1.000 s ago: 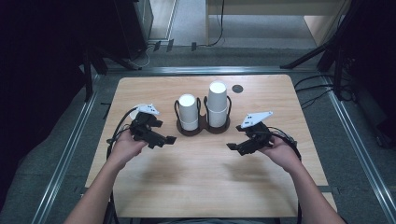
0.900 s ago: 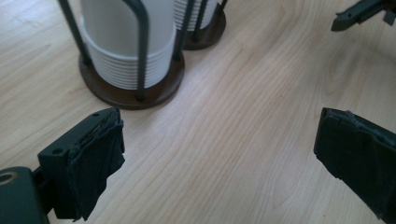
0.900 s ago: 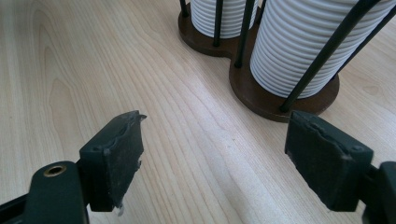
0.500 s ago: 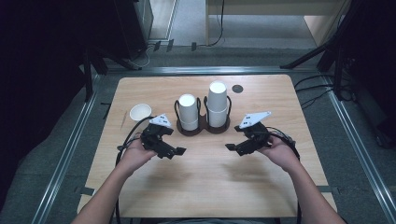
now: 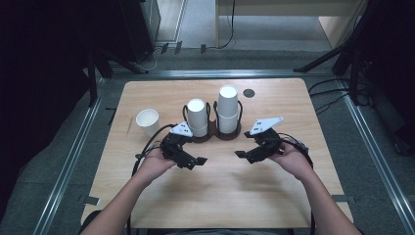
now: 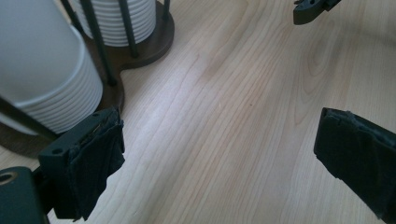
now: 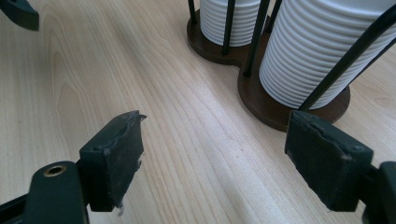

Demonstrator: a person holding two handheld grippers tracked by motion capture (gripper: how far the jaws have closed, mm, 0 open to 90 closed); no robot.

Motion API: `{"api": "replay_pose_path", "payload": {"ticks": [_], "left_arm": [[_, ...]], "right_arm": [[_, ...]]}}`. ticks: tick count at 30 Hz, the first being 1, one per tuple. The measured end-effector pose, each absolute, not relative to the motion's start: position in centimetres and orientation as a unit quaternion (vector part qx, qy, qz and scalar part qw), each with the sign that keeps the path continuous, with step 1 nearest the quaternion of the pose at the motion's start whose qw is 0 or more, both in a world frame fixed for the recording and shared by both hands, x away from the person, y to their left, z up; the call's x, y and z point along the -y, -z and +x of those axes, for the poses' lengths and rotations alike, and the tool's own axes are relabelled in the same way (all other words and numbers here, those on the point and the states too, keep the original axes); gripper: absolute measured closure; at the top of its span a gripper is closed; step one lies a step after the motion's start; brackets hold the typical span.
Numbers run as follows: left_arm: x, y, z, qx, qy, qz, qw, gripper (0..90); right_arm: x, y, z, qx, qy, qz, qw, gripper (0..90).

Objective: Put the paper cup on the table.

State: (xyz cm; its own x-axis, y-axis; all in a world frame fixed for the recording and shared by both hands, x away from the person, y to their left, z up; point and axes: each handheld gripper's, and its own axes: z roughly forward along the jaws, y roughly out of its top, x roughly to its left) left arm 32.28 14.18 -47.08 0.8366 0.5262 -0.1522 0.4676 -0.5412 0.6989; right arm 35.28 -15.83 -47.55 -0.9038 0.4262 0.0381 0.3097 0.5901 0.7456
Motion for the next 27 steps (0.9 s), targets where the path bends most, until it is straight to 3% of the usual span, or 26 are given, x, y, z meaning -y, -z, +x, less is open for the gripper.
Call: {"api": "replay_pose_path", "payload": {"ticks": [11, 27], "left_arm": [[-11.7, 47.5, 32.7, -0.277, -0.034, 0.869, 0.408, 1.9], [-10.3, 48.4, 32.8, -0.262, -0.029, 0.88, 0.396, 1.9]], "right_arm": [[15.8, 47.7, 35.2, -0.891, -0.398, 0.204, 0.077, 19.4], [15.7, 47.8, 35.1, -0.893, -0.397, 0.197, 0.079, 19.4]]}}
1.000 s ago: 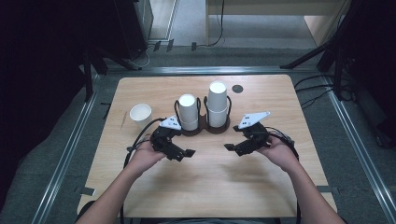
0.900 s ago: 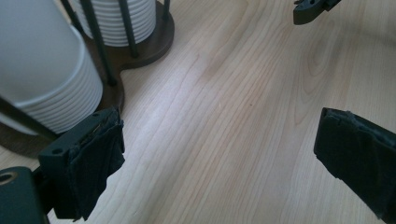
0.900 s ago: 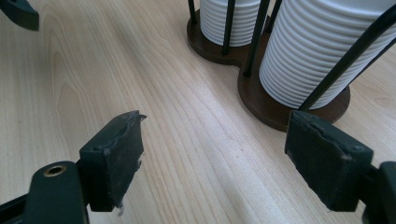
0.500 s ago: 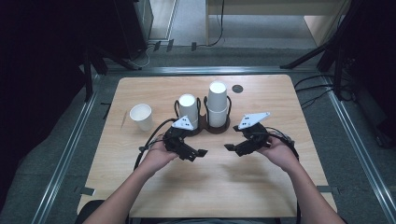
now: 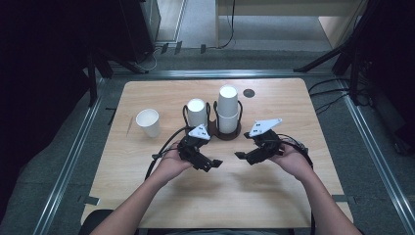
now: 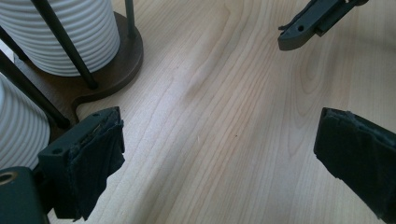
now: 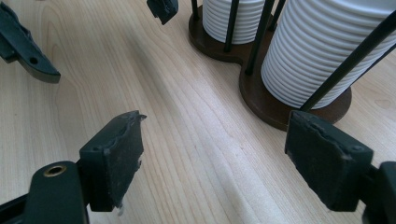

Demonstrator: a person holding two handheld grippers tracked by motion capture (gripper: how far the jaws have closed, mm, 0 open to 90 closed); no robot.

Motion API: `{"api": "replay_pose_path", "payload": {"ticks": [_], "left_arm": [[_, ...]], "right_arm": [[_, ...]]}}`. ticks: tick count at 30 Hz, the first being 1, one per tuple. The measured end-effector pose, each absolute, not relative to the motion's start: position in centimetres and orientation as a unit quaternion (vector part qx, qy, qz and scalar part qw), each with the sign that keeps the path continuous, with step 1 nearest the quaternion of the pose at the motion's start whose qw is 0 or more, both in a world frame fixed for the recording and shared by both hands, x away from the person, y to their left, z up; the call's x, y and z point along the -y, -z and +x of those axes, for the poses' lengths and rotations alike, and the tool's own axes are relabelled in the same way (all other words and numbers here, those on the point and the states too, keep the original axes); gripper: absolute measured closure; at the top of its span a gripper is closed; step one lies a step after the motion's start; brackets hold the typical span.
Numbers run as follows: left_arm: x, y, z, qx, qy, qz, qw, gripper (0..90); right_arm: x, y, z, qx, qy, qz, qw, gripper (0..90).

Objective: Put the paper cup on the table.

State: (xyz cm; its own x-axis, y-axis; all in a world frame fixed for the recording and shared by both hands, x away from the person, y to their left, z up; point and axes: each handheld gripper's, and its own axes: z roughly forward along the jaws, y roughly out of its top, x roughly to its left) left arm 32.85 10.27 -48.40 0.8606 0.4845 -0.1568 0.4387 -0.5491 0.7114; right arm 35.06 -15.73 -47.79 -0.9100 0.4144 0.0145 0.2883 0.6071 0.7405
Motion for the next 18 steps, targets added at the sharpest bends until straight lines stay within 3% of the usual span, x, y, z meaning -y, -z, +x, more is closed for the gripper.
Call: {"api": "replay_pose_path", "payload": {"ticks": [18], "left_arm": [[-10.84, 48.63, 33.29, -0.272, -0.021, 0.875, 0.4, 1.9]], "right_arm": [[15.77, 47.7, 34.95, -0.892, -0.4, 0.194, 0.079, 19.4]]}}
